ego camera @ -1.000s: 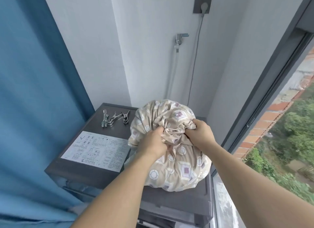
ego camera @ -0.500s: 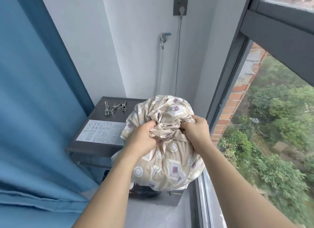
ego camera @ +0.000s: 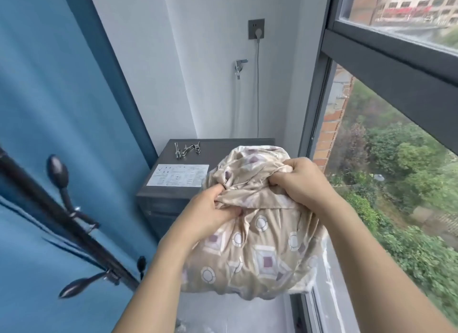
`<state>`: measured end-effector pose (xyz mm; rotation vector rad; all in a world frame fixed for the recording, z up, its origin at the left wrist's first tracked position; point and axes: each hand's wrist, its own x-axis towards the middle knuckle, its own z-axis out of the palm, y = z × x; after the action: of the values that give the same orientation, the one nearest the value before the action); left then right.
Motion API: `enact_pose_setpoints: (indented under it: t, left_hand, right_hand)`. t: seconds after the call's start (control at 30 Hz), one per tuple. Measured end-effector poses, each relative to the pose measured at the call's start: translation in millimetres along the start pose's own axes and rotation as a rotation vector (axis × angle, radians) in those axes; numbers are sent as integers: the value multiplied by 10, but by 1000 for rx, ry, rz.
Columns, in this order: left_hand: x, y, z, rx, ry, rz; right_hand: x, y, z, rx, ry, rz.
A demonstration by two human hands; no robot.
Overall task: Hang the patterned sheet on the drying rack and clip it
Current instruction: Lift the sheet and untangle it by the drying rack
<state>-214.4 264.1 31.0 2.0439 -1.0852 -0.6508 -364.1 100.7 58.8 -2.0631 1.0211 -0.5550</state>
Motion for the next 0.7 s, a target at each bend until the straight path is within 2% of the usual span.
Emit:
enact_pose_setpoints:
  t: [0.07, 0.13, 0.2, 0.37, 0.5, 0.57, 0.7]
  left_hand:
    - [-183, 87, -42, -17, 1, 17]
    - [-317, 226, -114, 63, 47, 51]
    - [-405, 398, -203, 155, 138, 85]
    - [-578, 781, -418, 125, 358, 109]
    - [-634, 1045, -545, 95, 500, 142]
    - [-628, 1180, -616, 51, 543, 187]
    - [-638, 1528, -795, -131, 521, 272]
  right_hand:
    - [-179, -130, -155, -40, 14, -21]
    - [-303, -266, -291, -25, 26, -42]
    - [-381, -387, -429, -5, 44, -71]
    - [-426, -660, -855, -93, 5, -134]
    - [-436, -925, -976, -117, 121, -189]
    - [-395, -1072, -968, 31, 204, -198]
    - [-293, -1483, -1057, 518, 236, -219]
